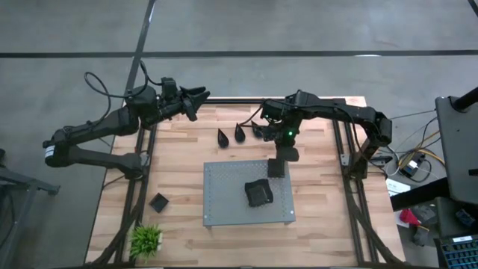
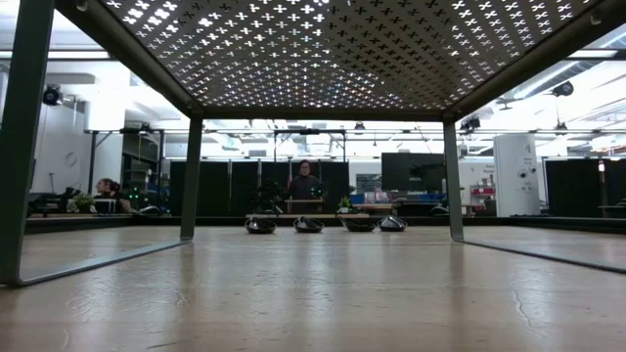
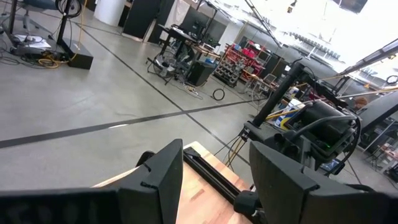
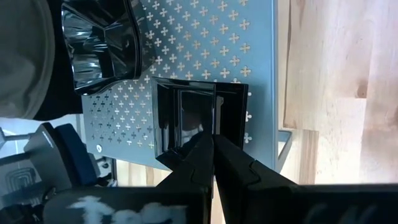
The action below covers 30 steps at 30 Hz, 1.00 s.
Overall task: Pick & Place Mini shaped plates
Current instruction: Stack the square plate on top of the other square plates on the shelf
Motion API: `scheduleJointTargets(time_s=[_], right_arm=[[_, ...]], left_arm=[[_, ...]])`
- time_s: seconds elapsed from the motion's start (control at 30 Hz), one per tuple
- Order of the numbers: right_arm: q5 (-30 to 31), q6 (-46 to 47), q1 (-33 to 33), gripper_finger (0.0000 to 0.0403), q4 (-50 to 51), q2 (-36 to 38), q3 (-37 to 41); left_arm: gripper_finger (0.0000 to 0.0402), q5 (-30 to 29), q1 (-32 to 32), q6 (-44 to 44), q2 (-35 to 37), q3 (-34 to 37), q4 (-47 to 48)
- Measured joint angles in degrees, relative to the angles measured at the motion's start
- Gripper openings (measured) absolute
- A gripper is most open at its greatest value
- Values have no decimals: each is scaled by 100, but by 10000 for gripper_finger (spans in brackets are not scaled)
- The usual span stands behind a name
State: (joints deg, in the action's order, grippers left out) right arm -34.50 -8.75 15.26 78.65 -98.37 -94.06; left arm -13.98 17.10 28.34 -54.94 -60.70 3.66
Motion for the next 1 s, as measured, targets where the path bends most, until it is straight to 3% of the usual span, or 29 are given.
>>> scheduleJointTargets(time_s=[0.5,0.8,1.0], right_arm=[[318,14,-14,12,-7,-4,0],[299,14,-77,71,-4,-7,0],[299,213,-45,100,2,4,-292]], left_arm=[[177,0,-2,4,0,1,0],[177,3,-2,2,0,1,69],[177,102,-2,185,2,1,779]])
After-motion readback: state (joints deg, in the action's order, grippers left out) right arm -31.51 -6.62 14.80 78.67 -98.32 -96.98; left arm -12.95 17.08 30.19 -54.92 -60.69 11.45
